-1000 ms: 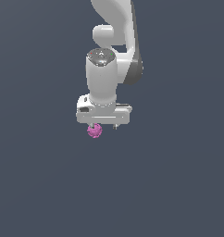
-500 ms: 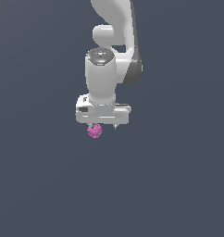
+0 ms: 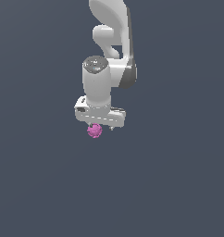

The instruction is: Pick up the object and move it to a goal position.

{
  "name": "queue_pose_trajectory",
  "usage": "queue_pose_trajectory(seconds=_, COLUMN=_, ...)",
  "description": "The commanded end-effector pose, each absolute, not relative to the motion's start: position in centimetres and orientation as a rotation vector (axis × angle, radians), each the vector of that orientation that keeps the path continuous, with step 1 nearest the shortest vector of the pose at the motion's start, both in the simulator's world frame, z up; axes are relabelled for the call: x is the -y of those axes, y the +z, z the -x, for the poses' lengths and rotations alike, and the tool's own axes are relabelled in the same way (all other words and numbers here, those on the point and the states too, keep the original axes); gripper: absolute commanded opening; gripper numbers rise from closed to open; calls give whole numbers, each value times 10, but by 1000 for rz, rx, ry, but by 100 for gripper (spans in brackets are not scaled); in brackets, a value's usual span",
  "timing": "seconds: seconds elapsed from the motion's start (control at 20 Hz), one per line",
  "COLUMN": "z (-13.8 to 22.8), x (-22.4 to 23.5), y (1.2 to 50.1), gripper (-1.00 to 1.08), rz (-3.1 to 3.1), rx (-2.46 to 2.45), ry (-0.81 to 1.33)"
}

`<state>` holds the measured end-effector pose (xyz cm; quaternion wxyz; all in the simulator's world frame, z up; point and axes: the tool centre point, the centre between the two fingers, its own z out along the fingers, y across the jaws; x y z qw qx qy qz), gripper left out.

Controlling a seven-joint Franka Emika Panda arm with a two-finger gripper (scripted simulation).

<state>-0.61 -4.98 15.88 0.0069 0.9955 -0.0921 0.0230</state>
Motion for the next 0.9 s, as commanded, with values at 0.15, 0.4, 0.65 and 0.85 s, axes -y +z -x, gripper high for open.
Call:
queue_pose_trajectory(seconds=0.15, z=27, x=63, y=133, gripper=100, rz=-3089, rx=553, ry=45)
queue_pose_trajectory(seconds=0.4, z=46, x=75, y=111, gripper=100, rz=-3042, rx=785, ry=23)
queue_pose_trajectory(seconds=0.65, z=60, x=83, y=98, gripper=100, rz=-2998, rx=942, ry=8)
queue_pose_trajectory(seconds=0.85, z=67, x=87, y=92, gripper=100, rz=-2974, rx=1013, ry=2)
